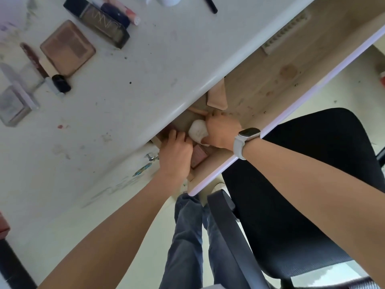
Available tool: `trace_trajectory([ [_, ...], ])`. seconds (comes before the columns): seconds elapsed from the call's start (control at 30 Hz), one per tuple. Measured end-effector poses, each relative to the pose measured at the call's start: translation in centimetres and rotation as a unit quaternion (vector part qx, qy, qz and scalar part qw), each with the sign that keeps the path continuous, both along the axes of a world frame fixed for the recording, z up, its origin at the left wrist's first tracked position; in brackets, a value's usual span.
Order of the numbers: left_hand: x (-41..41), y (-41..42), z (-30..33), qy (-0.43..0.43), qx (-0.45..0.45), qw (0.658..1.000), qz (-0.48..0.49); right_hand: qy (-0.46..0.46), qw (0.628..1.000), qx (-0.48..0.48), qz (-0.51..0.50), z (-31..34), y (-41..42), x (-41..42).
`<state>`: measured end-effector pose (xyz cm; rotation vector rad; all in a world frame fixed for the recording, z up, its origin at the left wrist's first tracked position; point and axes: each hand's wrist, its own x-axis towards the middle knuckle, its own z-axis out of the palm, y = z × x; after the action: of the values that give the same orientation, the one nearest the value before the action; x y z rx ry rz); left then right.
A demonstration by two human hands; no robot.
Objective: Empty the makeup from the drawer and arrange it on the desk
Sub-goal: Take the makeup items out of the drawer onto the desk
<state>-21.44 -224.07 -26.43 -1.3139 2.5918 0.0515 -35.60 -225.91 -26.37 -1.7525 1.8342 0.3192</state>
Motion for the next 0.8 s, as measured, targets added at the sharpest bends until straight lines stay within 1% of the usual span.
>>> trace_trajectory([
  [0.13, -0.9, -0.3, -0.5, -0.032, 0.005, 0.999, 0.012, 0.01, 0.999, -0.031, 0.033, 0.3, 0.5, -1.1],
  [0.2, -1.3, -0.4, -0.6, -0.049, 0.009, 0.999, 0.01, 0.005, 0.999, -0.033, 0.029, 0.7, 0.7, -1.6],
  [0.33, -1.3, -0.6, -0.9, -0.106, -0.003, 0.993, -0.059, 0.001, 0.999, -0.033, 0.025, 1.6, 0.8, -2.7],
  [0.37, -1.2, -0.8, -0.9, -0.107, -0.013, 0.992, -0.071, 0.0, 0.999, -0.036, 0.027, 1.9, 0.9, -3.0],
  [0.47, -1.1, -1.0, -0.8, -0.064, -0.023, 0.994, -0.088, -0.025, 0.999, -0.035, 0.02, 2.6, 1.2, -4.0],
  [0.53, -0.9, -0.9, -0.8, -0.008, -0.038, 0.995, -0.092, -0.067, 0.997, -0.023, 0.006, 3.1, 1.5, -4.6],
  [0.6, -0.5, -0.7, -0.3, 0.06, -0.038, 0.994, -0.087, -0.123, 0.992, -0.033, -0.015, 3.7, 1.9, -4.9],
  [0.67, 0.1, -0.4, 0.4, 0.14, -0.027, 0.988, -0.067, -0.193, 0.978, -0.052, -0.053, 4.4, 2.3, -5.0],
  [0.73, 0.7, -0.1, 1.3, 0.22, -0.021, 0.975, -0.04, -0.254, 0.961, -0.059, -0.092, 5.2, 2.5, -4.9],
  [0.8, 1.1, 0.3, 2.6, 0.269, -0.01, 0.963, -0.031, -0.299, 0.944, -0.055, -0.125, 6.1, 2.6, -4.6],
])
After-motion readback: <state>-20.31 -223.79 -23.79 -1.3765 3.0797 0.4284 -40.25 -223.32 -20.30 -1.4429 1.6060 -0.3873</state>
